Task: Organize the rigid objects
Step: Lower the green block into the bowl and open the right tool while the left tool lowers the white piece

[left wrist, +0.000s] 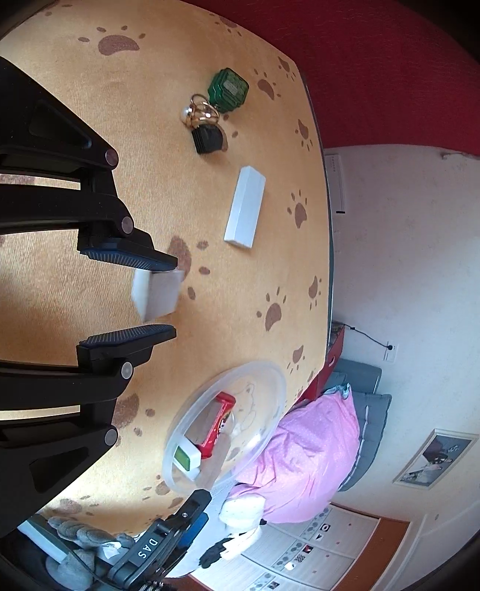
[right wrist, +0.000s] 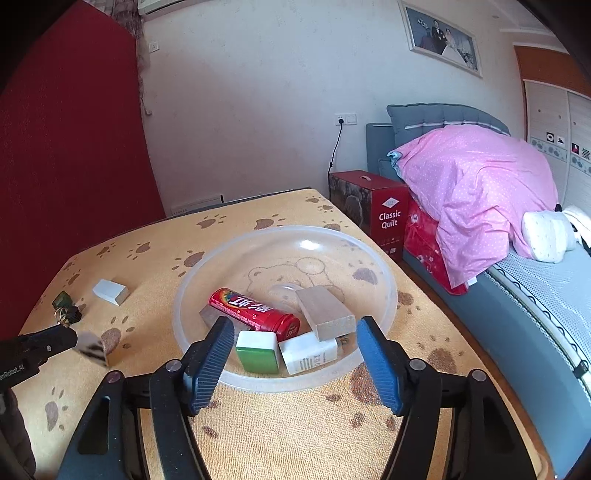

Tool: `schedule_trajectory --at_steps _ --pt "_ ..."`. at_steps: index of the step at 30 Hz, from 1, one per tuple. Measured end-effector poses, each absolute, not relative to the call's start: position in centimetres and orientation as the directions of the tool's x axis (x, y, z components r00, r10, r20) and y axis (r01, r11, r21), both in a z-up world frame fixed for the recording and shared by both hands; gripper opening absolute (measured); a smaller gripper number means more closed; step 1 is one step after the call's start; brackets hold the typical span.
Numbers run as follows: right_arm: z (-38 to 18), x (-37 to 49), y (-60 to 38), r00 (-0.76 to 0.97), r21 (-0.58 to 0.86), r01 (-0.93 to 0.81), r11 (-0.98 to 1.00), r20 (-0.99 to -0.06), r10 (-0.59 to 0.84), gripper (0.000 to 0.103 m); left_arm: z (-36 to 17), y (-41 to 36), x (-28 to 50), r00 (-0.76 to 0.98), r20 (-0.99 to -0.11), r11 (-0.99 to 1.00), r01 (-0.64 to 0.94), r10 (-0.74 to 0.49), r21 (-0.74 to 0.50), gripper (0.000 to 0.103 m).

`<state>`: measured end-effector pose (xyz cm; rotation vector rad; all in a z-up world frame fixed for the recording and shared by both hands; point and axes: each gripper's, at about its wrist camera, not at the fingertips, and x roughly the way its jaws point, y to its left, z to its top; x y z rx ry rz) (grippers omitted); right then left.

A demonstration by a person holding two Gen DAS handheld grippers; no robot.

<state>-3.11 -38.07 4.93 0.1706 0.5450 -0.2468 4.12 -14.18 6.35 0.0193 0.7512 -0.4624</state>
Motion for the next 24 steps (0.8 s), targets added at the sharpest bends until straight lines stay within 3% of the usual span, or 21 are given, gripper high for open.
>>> schedule_trajectory --at_steps 7,13,14,17,24 --pt "4.5 -3.9 -39.0 0.83 0.097 0.321 0.942 -0.507 -0.231 0.08 6.7 -17.6 3.7 0.619 -0.659 0.871 0.478 -0.428 -0.116 0.031" --pt "3.8 -4.5 -39.3 0.832 0.114 0.337 0.935 -0.5 -0.239 0.084 5.4 -16.7 3.8 0.604 -0.698 0.894 0.433 -0.385 -0.118 0.032" --pt "3.7 -4.6 -39.3 0.833 0.115 0.34 0.933 -0.498 -0.243 0.085 5.2 -16.3 3.8 0.606 -0.7 0.899 0.421 -0.377 -0.12 0.034" --pt "3.6 -4.7 -39.3 0.836 0.121 0.341 0.932 -0.493 -0.242 0.086 4.8 -15.4 3.8 0.611 -0.706 0.912 0.39 -0.359 -0.126 0.053" --pt "3.3 -4.8 -39.2 0.835 0.128 0.328 0.936 -0.502 -0.225 0.087 3.9 -16.2 3.4 0.579 -0.729 0.902 0.414 -0.364 -0.122 0.058"
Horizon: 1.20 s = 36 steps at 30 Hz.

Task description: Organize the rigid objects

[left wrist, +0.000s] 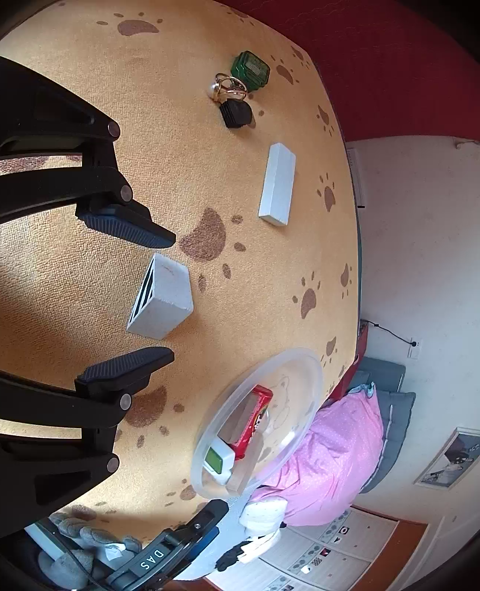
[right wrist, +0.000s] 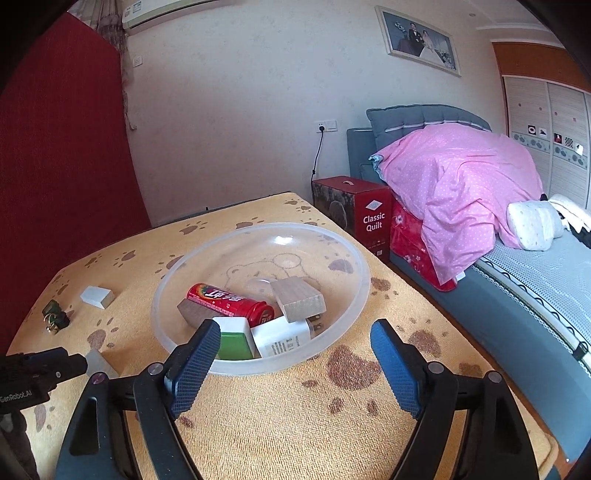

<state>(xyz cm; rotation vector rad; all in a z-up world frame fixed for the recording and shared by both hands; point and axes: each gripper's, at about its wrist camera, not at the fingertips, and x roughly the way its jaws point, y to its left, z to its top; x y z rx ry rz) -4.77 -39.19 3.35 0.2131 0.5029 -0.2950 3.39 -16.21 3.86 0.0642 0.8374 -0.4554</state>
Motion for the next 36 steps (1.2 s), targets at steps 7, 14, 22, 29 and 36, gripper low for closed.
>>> schedule_trajectory --at_steps 7,14,22,29,36 --pt "3.1 -4.7 -39.2 0.831 0.134 0.322 0.937 -0.514 -0.212 0.087 2.9 -17.0 3.3 0.553 -0.756 0.901 0.42 -0.351 -0.111 0.062" --pt "3.0 -4.6 -39.3 0.829 0.138 0.321 0.937 -0.518 -0.208 0.087 2.4 -17.7 4.3 0.514 -0.781 0.916 0.357 -0.355 -0.181 0.069" --pt "2.9 -4.6 -39.6 0.826 0.15 0.323 0.934 -0.526 -0.202 0.087 1.7 -19.8 4.5 0.531 -0.776 0.921 0.356 -0.339 -0.158 0.069" --pt "2.9 -4.6 -39.6 0.826 0.156 0.323 0.934 -0.528 -0.197 0.087 1.5 -19.6 5.1 0.576 -0.768 0.942 0.321 -0.28 -0.102 0.038" --pt "2.8 -4.6 -39.6 0.827 0.16 0.326 0.932 -0.526 -0.199 0.087 2.3 -19.7 4.8 0.591 -0.753 0.938 0.332 -0.291 -0.102 0.036"
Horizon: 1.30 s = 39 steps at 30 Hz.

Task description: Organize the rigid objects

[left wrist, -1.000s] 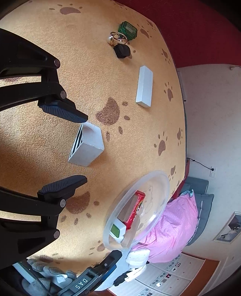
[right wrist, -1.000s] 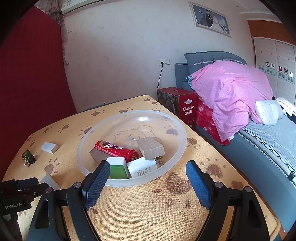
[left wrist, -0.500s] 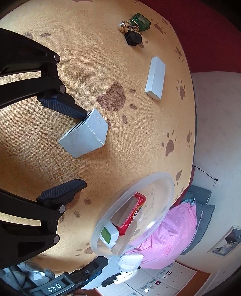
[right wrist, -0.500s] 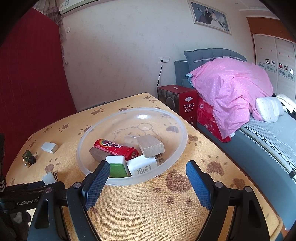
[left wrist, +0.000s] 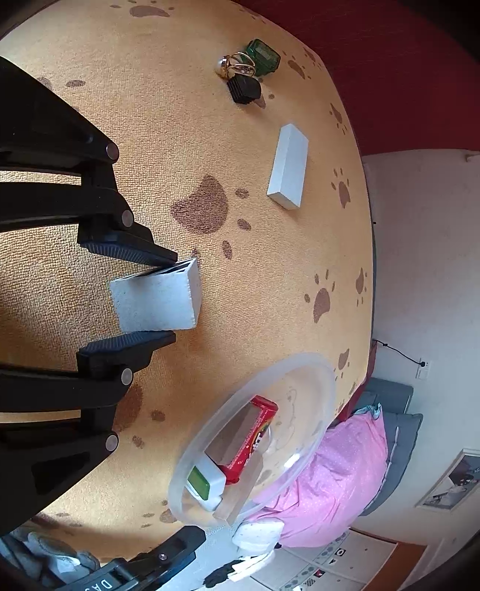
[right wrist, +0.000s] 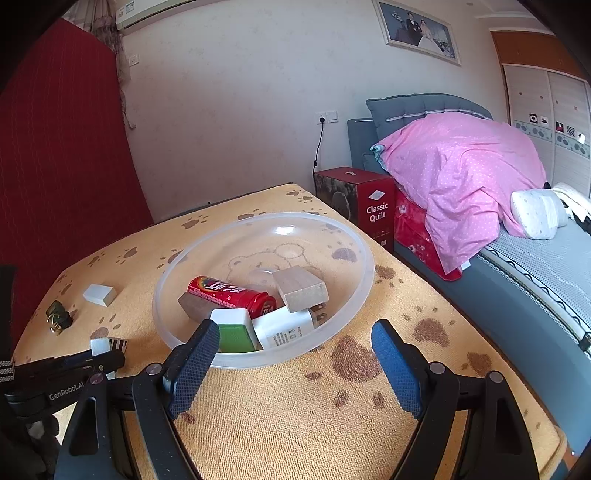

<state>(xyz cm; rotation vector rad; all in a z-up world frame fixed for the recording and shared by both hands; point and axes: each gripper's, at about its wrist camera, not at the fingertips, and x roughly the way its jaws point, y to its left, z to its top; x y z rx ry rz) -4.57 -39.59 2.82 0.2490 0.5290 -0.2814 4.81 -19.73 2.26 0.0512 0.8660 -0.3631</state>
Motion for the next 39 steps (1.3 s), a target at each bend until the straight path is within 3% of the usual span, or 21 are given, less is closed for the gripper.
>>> schedule_trajectory --at_steps 19,33,39 --pt "2.5 -4.6 -40.2 0.822 0.188 0.328 0.926 -0.54 -0.182 0.087 6.3 -25.2 4.8 0.539 -0.712 0.862 0.471 -0.45 -0.189 0.035" --pt "2.4 -4.6 -40.4 0.819 0.203 0.332 0.921 -0.547 -0.174 0.087 5.3 -28.6 6.0 0.503 -0.735 0.848 0.497 -0.454 -0.184 0.035" --pt "2.4 -4.6 -40.5 0.818 0.205 0.332 0.921 -0.549 -0.173 0.087 4.9 -28.7 6.3 0.466 -0.728 0.827 0.505 -0.503 -0.247 0.036"
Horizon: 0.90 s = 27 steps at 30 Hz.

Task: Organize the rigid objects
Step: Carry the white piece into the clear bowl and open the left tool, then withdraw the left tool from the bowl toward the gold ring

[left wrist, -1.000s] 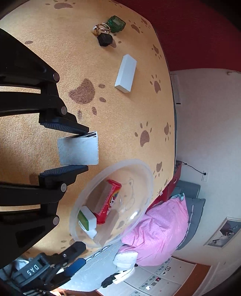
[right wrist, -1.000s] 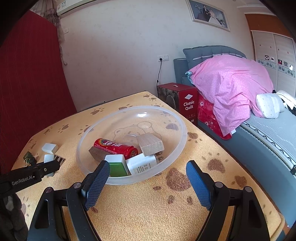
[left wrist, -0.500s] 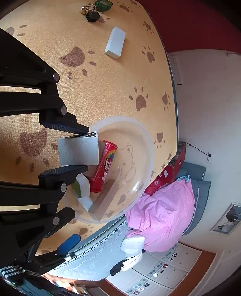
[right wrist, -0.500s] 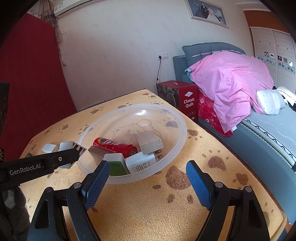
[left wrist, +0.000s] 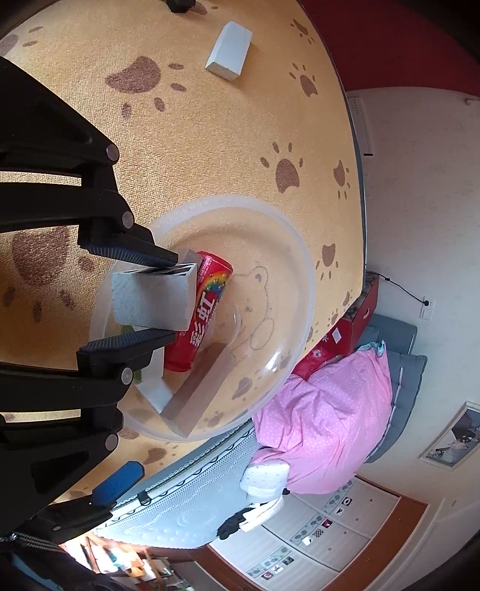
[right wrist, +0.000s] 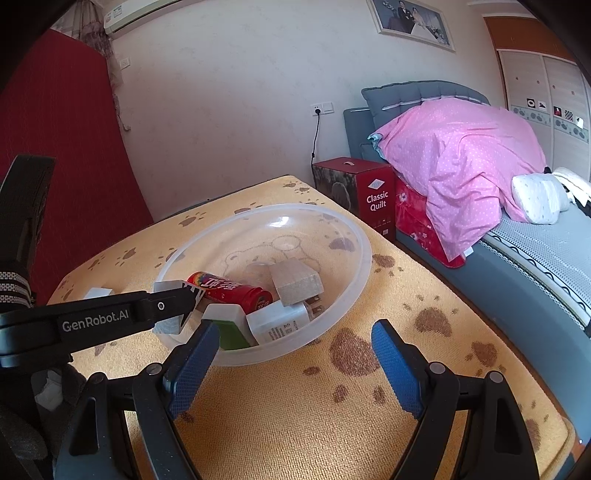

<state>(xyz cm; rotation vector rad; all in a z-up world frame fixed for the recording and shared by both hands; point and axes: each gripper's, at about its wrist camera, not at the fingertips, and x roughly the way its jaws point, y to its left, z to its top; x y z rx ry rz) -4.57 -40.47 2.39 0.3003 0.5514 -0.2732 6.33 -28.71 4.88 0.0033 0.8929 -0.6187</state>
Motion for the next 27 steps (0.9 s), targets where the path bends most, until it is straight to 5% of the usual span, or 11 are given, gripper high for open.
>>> schedule_trajectory --at_steps 4,6,27 --pt "2.4 -4.5 -40.5 0.817 0.206 0.333 0.92 -0.55 -0.172 0.087 5.3 -28.3 5.8 0.45 -0.712 0.806 0.521 -0.539 -0.282 0.05" --pt "2.4 -4.5 -40.5 0.818 0.206 0.333 0.92 -0.549 -0.173 0.087 5.6 -28.0 5.5 0.463 -0.703 0.811 0.511 -0.539 -0.285 0.069" --pt "2.4 -4.6 -40.5 0.821 0.208 0.338 0.918 -0.542 -0.18 0.087 3.7 -24.6 6.1 0.548 -0.742 0.907 0.373 -0.385 -0.195 0.07"
